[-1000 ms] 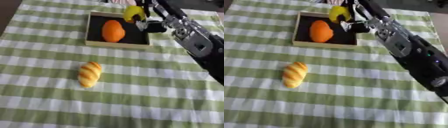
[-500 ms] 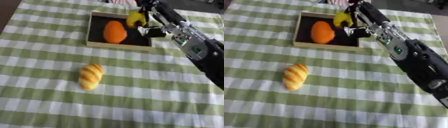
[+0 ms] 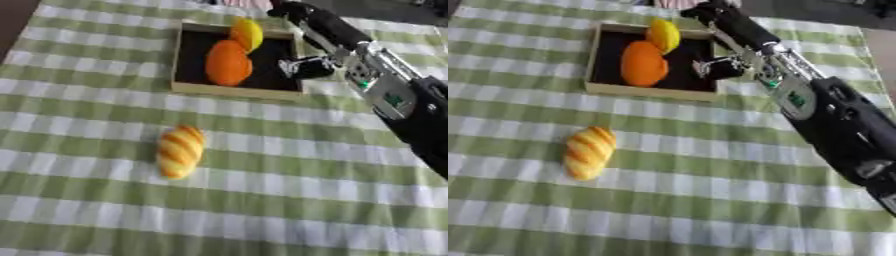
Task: Pick up objects on the table and place them in the box.
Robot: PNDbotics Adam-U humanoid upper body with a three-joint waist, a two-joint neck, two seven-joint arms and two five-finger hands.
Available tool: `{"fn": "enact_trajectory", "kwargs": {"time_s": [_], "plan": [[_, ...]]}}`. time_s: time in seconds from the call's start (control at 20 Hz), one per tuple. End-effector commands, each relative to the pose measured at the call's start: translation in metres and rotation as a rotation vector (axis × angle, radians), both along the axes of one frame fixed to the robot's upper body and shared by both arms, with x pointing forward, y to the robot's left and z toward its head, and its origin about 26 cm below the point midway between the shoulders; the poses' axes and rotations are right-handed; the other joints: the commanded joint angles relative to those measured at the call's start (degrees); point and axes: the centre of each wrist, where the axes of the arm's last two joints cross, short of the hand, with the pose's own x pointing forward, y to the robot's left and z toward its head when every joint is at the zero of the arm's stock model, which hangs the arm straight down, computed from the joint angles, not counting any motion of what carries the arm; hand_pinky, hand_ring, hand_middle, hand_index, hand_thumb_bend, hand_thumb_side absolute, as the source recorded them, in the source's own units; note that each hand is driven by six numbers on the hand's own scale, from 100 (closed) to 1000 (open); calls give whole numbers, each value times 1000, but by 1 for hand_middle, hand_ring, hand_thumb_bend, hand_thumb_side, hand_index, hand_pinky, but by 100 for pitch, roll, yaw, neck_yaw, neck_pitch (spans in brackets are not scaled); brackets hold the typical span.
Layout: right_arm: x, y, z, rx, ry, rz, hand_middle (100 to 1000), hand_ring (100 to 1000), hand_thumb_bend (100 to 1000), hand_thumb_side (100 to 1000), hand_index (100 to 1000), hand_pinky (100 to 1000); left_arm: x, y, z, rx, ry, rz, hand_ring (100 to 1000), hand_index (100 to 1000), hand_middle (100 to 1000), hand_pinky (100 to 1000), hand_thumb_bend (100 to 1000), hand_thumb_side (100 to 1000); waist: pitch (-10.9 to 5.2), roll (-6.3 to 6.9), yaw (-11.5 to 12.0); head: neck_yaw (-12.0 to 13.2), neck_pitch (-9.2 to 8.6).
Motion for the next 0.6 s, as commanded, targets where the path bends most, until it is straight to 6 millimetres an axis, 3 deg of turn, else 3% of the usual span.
{"fn": "enact_trajectory", "kwargs": {"time_s": [0.05, 0.25, 0.4, 0.6], "plan": [[-11, -1, 27, -20, -48, 17, 873, 1000, 100, 142, 959, 1000, -3, 3, 6, 17, -11, 6, 717, 823, 619, 747, 100, 565, -182, 65, -10, 27, 32], [-19, 5, 35, 33, -84, 57, 847, 1000, 100, 136, 945, 1000, -3, 4, 4, 17, -6, 10, 718, 822, 619, 748, 100, 565, -265, 116, -52, 58, 97], [-28, 10, 36, 66, -119, 115, 825, 1000, 100, 269, 931, 989, -4, 6, 2, 18, -1, 22, 720, 822, 620, 748, 100, 565, -340, 140, -142, 141, 145], [-45, 17, 26, 93, -130, 208, 828, 1000, 100, 347, 917, 989, -6, 7, 2, 19, 3, 37, 721, 822, 621, 749, 100, 565, -409, 166, -294, 345, 168]]}}
